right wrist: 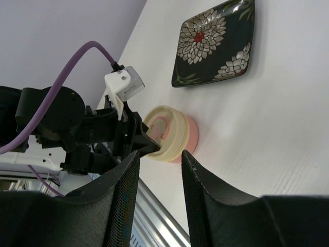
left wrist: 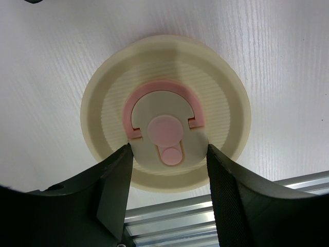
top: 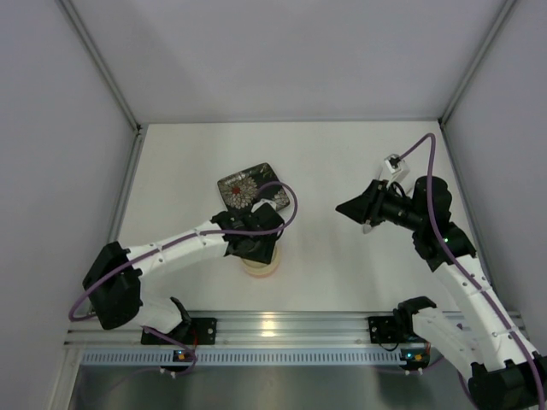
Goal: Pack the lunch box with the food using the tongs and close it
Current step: Close the box lid on the packing box.
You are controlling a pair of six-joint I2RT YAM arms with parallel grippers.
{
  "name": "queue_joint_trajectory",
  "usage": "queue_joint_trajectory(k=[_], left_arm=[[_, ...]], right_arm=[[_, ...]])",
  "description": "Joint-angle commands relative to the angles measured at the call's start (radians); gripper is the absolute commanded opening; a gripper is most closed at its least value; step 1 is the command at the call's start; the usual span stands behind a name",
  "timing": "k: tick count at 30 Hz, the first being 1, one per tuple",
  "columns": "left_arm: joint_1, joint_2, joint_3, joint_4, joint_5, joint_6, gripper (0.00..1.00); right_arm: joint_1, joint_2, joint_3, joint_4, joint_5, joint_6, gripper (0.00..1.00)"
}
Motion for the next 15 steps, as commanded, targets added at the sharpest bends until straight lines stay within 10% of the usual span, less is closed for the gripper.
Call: queue_joint_trajectory(k=[1, 15], left_arm=[[-0.007, 0.005, 0.027, -0.01, -0.007, -0.004, 0.46], [-0.007, 0.025, -0.043, 0.034, -0.008, -0.028, 0.49]], right_arm=[[-0.01, -0.009, 0.004, 0.026, -0.012, -0.017, 0.37], [-0.01, -0.007, 0.001, 0.017, -0.015, -0.027, 0.38]])
